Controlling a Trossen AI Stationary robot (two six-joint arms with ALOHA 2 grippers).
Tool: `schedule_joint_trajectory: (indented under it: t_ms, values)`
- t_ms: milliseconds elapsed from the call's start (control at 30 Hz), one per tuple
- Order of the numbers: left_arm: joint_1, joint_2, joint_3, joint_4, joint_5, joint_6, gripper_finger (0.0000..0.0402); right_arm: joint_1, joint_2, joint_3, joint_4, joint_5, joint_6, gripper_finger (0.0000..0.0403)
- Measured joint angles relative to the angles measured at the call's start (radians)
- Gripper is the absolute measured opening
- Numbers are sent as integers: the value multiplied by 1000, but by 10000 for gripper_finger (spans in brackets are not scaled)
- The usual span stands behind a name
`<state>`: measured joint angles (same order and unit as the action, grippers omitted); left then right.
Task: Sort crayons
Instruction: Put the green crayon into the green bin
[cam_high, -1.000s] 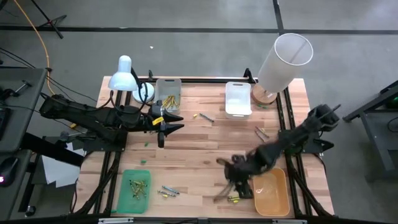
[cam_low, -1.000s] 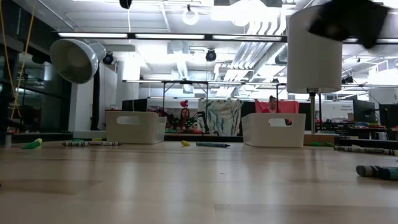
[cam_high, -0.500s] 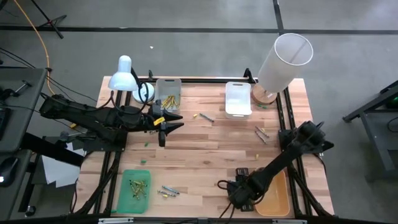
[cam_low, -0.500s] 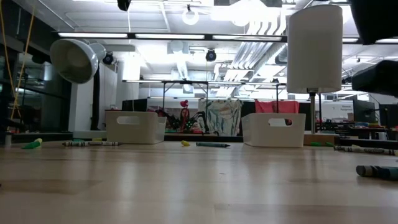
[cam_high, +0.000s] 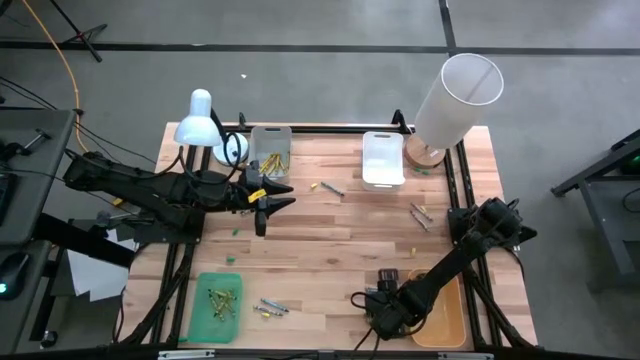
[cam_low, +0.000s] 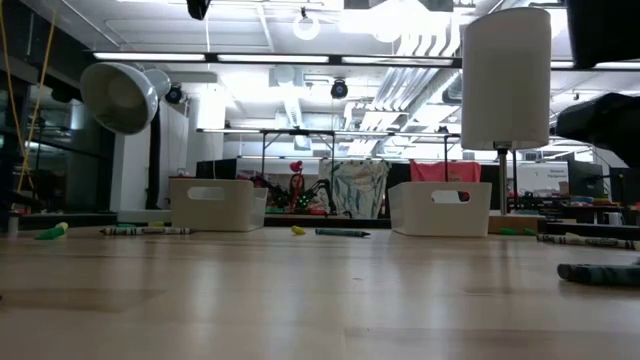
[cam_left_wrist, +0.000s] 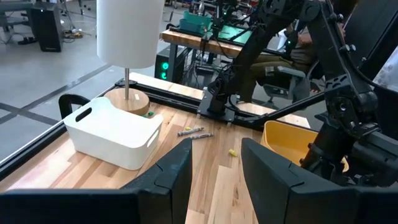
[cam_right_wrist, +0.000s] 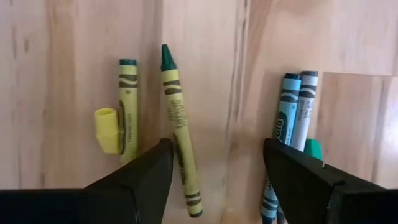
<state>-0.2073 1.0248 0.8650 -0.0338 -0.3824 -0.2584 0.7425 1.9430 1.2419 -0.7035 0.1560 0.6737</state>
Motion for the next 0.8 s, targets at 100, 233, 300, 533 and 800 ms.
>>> schedule_joint_trajectory:
  t_ms: [100,233,300,533,800]
  values:
    - [0,0,0,0,0,0,127,-1,0,0,-4,13,0,229]
    - [0,0,0,0,-14,0,127,-1,0,0,-4,20,0,185]
    - [0,0,0,0,-26,0,127,-1,1,0,-5,26,0,158]
    - [0,0,0,0,-33,0,127,-3,2,0,-6,18,0,72]
    - [0,0,0,0,-33,0,127,-15,0,0,15,-26,0,10]
